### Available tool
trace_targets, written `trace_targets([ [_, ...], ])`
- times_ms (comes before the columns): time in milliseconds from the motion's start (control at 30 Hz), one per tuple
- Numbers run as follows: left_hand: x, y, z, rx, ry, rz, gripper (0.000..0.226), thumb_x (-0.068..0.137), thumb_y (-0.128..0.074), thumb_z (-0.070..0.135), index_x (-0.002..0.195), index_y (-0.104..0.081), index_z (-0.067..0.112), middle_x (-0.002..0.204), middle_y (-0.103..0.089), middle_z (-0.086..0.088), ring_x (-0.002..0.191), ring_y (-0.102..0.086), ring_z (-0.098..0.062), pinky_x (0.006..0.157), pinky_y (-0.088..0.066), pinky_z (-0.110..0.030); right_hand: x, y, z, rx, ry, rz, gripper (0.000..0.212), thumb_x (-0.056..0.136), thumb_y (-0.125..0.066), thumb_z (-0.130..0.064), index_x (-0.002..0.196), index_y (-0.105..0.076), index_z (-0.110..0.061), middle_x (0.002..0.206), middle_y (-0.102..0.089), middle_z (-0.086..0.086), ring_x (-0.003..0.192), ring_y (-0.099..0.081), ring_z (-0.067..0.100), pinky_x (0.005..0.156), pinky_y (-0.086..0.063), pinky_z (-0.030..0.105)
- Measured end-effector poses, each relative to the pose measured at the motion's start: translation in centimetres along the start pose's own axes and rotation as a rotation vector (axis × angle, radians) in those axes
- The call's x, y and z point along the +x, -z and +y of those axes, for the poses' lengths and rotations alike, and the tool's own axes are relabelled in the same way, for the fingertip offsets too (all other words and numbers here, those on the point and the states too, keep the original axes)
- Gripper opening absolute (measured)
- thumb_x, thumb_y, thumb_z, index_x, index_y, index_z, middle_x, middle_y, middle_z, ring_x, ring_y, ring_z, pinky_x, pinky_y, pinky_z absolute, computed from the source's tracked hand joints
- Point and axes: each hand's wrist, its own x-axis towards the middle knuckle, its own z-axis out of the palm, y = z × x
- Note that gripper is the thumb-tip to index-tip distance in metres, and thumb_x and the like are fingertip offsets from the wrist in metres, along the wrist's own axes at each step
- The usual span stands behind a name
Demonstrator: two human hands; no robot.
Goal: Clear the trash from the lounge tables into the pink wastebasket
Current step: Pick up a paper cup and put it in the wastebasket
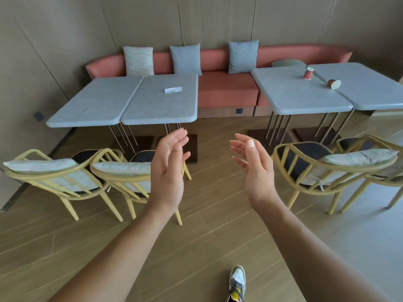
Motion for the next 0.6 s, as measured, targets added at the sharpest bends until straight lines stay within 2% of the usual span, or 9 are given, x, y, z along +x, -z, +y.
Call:
trace_targets([
  [233, 13.2, -7.9, -5.0, 0.014, 0.014, 0.037, 0.031, 0.107, -0.042, 0.035, 0.132, -0.059, 0.03, 0.141, -0.064, 0.005, 0.134, -0.061, -0.009, 0.105, -0.056, -0.034, 16.8, 2.9, 2.4, -0.014, -0.004, -0.035, 0.047, 0.103, -0.043, -0.05, 0.131, -0.069, -0.024, 0.121, -0.074, -0.007, 0.119, -0.068, 0.006, 0.102, -0.055, 0.025],
  [367, 19.2, -11.7, -7.7, 0.007, 0.018, 0.026, 0.04, 0.1, -0.045, 0.05, 0.133, -0.058, 0.032, 0.144, -0.063, 0.003, 0.135, -0.06, -0.01, 0.107, -0.055, -0.037, 24.2, 4.3, 3.6, -0.016, -0.01, -0.029, 0.048, 0.101, -0.044, -0.055, 0.129, -0.069, -0.025, 0.122, -0.074, -0.005, 0.119, -0.068, 0.008, 0.103, -0.056, 0.028],
  [467, 23.6, -14.3, -9.9, -0.008, 0.01, 0.011, 0.038, 0.099, -0.045, 0.052, 0.131, -0.058, 0.036, 0.144, -0.063, 0.005, 0.136, -0.06, -0.011, 0.108, -0.055, -0.038, 28.8, 5.5, 5.3, -0.021, -0.003, -0.019, 0.056, 0.095, -0.045, -0.064, 0.129, -0.07, -0.027, 0.12, -0.075, -0.007, 0.118, -0.069, 0.006, 0.102, -0.055, 0.026],
  [600, 29.9, -17.6, -13.2, -0.008, 0.019, -0.006, 0.037, 0.099, -0.045, 0.054, 0.13, -0.059, 0.04, 0.143, -0.064, 0.006, 0.135, -0.061, -0.009, 0.109, -0.055, -0.04, 35.5, 6.5, 7.5, -0.029, -0.022, 0.017, 0.05, 0.093, -0.046, -0.066, 0.123, -0.071, -0.036, 0.12, -0.075, -0.011, 0.119, -0.068, 0.006, 0.101, -0.055, 0.028],
])
